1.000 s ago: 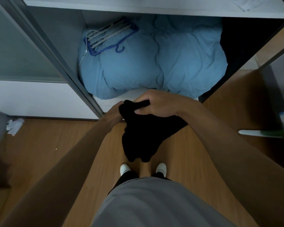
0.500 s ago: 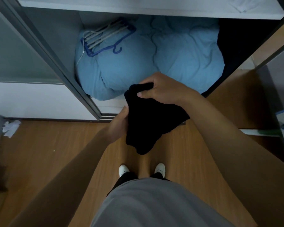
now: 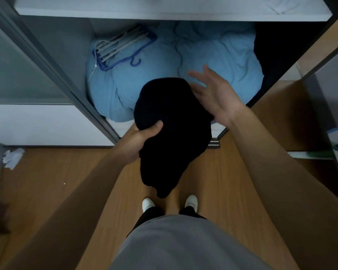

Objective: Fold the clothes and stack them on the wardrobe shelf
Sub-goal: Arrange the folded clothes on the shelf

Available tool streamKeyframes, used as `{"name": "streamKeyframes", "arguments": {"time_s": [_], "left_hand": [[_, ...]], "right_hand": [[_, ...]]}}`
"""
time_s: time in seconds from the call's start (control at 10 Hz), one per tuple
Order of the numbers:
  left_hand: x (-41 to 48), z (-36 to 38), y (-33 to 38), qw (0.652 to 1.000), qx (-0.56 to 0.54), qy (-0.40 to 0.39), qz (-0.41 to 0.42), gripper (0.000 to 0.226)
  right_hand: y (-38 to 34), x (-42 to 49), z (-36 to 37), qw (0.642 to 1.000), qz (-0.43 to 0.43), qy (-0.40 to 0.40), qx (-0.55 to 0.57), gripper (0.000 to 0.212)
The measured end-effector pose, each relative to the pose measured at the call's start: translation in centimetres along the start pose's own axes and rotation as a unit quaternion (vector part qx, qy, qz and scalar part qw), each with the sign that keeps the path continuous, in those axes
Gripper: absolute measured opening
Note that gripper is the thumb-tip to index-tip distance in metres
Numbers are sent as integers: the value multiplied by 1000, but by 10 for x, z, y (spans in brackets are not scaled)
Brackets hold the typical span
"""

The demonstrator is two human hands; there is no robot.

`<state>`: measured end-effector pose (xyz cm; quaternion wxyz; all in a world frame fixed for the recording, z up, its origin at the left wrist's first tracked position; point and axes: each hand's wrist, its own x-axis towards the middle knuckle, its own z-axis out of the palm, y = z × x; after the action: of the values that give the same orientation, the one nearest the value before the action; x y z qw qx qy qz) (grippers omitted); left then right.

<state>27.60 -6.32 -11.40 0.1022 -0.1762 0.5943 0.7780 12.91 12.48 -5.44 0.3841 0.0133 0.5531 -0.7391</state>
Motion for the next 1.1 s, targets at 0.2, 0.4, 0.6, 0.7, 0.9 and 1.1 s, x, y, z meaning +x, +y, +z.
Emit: {"name": "streamKeyframes", "arguments": {"time_s": [0.2,0.4,0.6,0.7,0.9,1.1], "left_hand": [[0,11,20,995,-80,60,-17,49],[5,15,26,994,-64,79,-27,49],[4,3,29,997,-5,71,-40,41],[1,-6,36,997,4,25,-71,35],[3,2,53,988,-85,-16,-128,42],[16,7,64,978,-153,40,-135,44]], "right_hand": [[88,-38,-12,995,95,2,-35,41],[85,-50,-19,998,-34,-32,52,69],[67,-38,-26,934,-127,75,-325,33],[58,-35,-25,959,-110,66,-253,27],[59,-27,-22,998,-62,25,2,64],[91,-34,-12,989,-76,-72,-106,27]]}}
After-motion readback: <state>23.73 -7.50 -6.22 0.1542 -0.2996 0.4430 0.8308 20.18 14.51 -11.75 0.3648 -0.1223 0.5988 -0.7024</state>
